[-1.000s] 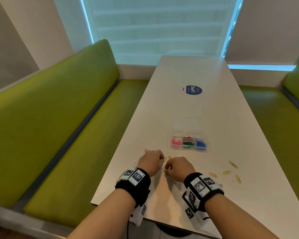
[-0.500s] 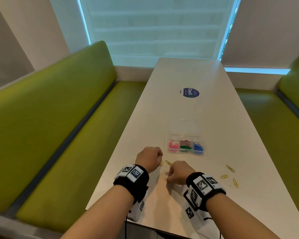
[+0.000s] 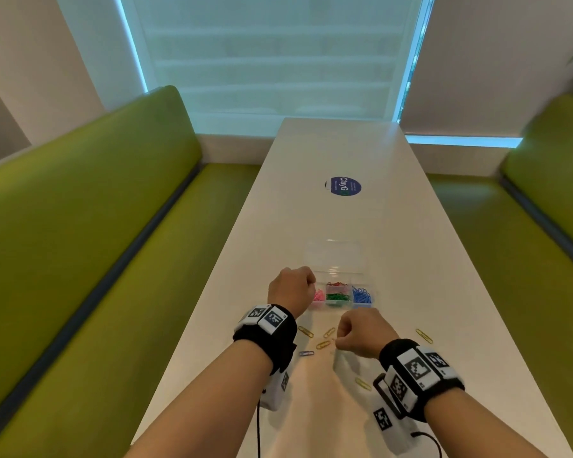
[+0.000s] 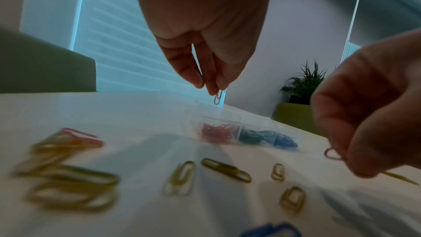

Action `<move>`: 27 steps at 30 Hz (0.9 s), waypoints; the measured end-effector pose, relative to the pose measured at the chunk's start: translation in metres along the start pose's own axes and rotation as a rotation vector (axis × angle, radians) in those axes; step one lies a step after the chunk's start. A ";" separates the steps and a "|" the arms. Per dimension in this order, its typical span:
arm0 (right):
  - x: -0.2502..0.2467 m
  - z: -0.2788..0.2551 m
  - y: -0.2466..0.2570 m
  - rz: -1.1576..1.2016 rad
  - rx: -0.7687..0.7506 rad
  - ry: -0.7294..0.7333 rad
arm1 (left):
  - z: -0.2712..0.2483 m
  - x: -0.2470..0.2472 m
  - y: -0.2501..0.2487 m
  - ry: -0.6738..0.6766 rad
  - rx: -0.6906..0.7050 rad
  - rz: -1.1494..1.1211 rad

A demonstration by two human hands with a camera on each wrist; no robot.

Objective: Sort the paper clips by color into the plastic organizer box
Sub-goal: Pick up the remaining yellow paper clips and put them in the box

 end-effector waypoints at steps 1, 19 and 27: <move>-0.007 0.001 -0.006 0.007 0.003 -0.028 | 0.004 0.003 -0.003 0.001 -0.004 -0.006; -0.041 0.052 0.010 0.079 -0.011 -0.224 | 0.017 -0.002 0.039 -0.066 -0.068 0.006; -0.027 0.076 0.034 0.041 0.009 -0.201 | 0.006 -0.030 0.092 -0.093 -0.186 0.046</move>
Point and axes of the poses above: each hand's wrist, its own z-axis towards the middle knuckle, its own x-axis out of the palm, y = z × x, the point moved 8 cm from there along z, towards the middle knuckle, and after that the axes turned 13 degrees about -y, right-handed, at the moved point
